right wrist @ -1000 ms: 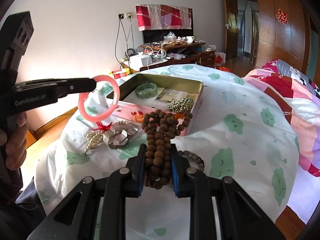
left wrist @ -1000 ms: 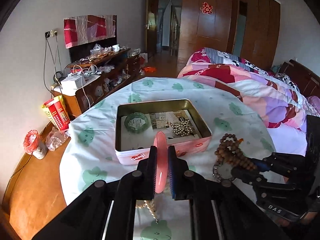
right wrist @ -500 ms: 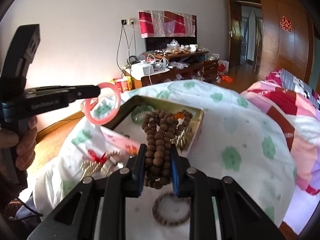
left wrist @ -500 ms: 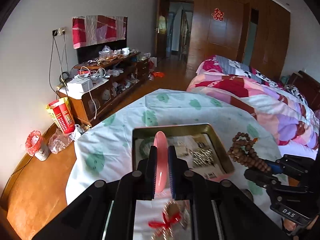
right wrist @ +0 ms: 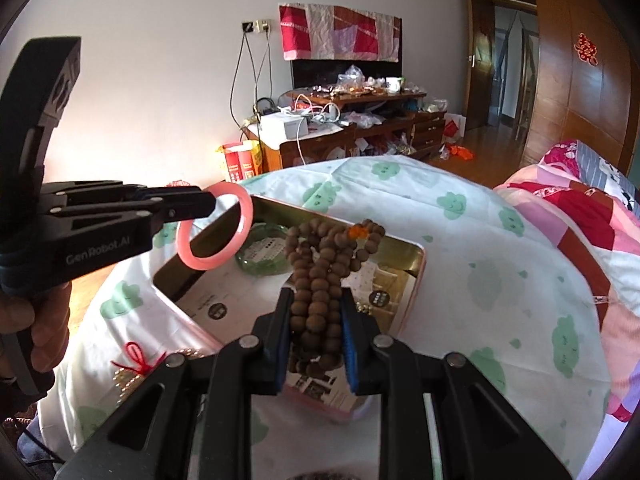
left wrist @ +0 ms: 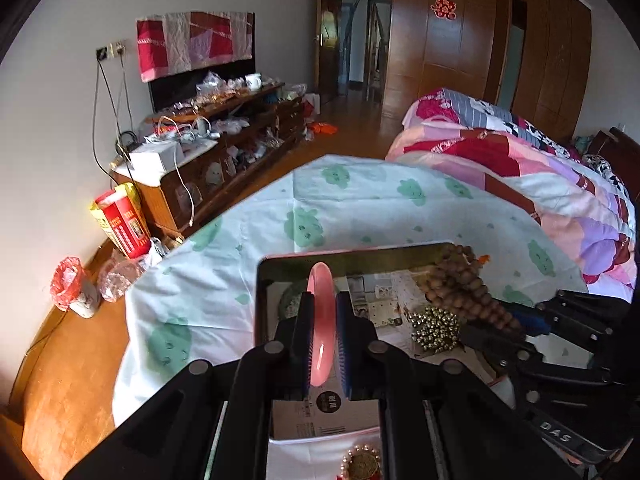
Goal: Organize jewelry
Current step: 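Lower the pink bangle and brown beads into the tin and open both tools, then withdraw both open tools toward the remaining grey bracelet and pearl necklace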
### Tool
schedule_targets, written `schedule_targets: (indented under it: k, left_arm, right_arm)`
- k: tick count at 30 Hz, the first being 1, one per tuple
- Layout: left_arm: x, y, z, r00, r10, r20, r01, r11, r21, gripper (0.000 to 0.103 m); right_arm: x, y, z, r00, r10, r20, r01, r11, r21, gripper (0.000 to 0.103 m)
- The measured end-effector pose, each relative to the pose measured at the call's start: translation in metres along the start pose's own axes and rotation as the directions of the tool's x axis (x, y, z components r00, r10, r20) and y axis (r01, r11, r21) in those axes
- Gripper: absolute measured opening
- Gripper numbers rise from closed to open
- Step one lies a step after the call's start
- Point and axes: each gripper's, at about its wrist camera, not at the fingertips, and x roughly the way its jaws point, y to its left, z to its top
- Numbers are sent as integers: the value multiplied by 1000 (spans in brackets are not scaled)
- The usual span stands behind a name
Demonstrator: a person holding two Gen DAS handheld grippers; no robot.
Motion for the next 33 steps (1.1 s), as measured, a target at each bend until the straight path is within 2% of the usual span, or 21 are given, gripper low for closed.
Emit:
schedule_targets:
  k: [3, 5, 6, 7, 8, 22, 33]
  left_arm:
    - [3, -2, -1, 1000, -6, 5, 6, 1000, 4, 11]
    - [4, -3, -1, 1000, -16, -7, 16, 1000, -2, 31]
    - [0, -3, -3, 1000, -1, 8, 1, 1000, -2, 56]
    - [-4, -4, -4, 999, 18, 30, -18, 1000, 0, 75]
    - [-9, -4, -5, 998, 31, 53, -32, 999, 2, 79]
    - [-40, -15, -37, 998, 29, 51, -31, 999, 30, 79]
    - [-50, -2, -64, 999, 32, 23, -32, 999, -12, 79]
  right_arm:
    - [13, -3, -1, 1000, 2, -20, -2, 1000, 4, 25]
    - [17, -5, -3, 1000, -5, -21, 5, 1000, 9, 28]
    - [18, -6, -4, 999, -29, -21, 30, 999, 14, 39]
    - [18, -8, -4, 999, -39, -22, 39, 999, 23, 45]
    - [15, -10, -6, 999, -39, -15, 40, 998, 43, 50]
    - [-35, -20, -41, 996, -91, -24, 94, 985, 145, 52]
    - [-54, -13, -63, 994, -107, -29, 110, 986, 121, 58]
